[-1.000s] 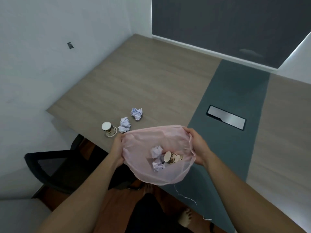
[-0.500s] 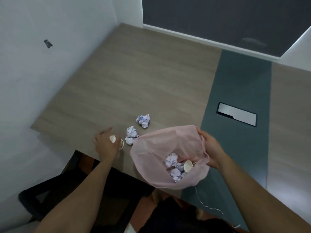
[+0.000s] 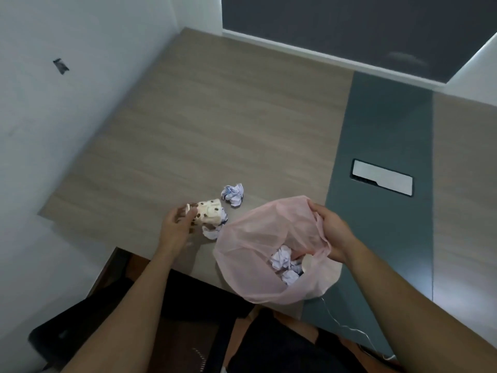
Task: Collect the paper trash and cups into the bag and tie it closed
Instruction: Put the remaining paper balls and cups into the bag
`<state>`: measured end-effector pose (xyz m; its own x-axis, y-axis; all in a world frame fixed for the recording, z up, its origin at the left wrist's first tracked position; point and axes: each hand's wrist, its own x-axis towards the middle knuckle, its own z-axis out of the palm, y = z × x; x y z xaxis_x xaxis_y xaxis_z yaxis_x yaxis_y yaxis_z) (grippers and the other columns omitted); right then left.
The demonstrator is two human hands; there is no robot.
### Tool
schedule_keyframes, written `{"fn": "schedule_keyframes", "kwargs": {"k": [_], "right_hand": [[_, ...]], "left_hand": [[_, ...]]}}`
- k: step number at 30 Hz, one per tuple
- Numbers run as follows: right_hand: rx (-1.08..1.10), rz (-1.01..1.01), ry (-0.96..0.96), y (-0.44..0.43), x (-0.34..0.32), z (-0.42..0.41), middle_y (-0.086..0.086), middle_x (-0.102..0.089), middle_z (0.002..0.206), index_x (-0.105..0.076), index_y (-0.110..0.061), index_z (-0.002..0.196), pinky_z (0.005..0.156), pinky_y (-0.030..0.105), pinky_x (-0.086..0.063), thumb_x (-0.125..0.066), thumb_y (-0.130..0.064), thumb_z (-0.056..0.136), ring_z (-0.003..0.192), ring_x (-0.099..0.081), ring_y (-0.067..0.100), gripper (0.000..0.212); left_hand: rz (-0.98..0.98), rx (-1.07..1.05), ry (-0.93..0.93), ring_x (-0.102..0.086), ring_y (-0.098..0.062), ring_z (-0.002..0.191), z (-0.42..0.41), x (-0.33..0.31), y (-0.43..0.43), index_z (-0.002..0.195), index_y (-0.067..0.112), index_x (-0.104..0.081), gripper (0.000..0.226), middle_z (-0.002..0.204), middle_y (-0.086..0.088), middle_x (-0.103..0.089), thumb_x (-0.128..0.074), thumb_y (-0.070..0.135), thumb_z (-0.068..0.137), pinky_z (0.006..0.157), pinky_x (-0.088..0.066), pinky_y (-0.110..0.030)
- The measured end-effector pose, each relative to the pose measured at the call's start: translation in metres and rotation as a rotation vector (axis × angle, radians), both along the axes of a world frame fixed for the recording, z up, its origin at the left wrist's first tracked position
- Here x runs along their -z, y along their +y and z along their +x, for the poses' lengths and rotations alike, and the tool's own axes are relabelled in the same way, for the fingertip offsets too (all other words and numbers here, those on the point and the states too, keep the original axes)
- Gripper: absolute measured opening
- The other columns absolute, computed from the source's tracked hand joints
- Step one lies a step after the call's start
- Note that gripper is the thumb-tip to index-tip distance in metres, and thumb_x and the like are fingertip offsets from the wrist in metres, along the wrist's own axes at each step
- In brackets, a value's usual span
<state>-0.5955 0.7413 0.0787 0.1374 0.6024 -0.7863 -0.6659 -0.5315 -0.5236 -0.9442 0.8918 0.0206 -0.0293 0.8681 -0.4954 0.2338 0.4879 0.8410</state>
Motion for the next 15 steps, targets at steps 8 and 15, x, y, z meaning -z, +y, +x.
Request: {"fn": "schedule_keyframes", "kwargs": {"k": [8, 15], "right_hand": [[0.066, -0.015, -0.035, 0.001, -0.001, -0.01, 0.022, -0.081, 0.125, -0.086, -0.01, 0.122, 0.081, 0.048, -0.068, -0.07, -0.042, 0.107, 0.103, -0.082, 0.039, 0.039], [0.066, 0.002, -0.062, -0.001, -0.002, -0.003, 0.019, -0.08, 0.131, -0.082, -0.01, 0.13, 0.097, 0.05, -0.067, -0.068, -0.042, 0.108, 0.12, -0.078, 0.04, 0.042]], "left_hand": [[-0.242, 0.765, -0.474, -0.074, -0.013, 0.107, 0.062, -0.02, -0.019, 0.139, 0.019, -0.073, 0.055, 0.13, -0.003, -0.077, -0.089, 0.041, 0.09, 0.086, -0.063, -0.028], [0.019, 1.019, 0.095, -0.073, -0.019, 0.113, 0.124, 0.009, -0.079, 0.132, 0.02, -0.07, 0.052, 0.123, 0.002, -0.078, -0.093, 0.034, 0.087, 0.094, -0.055, -0.022]]}}
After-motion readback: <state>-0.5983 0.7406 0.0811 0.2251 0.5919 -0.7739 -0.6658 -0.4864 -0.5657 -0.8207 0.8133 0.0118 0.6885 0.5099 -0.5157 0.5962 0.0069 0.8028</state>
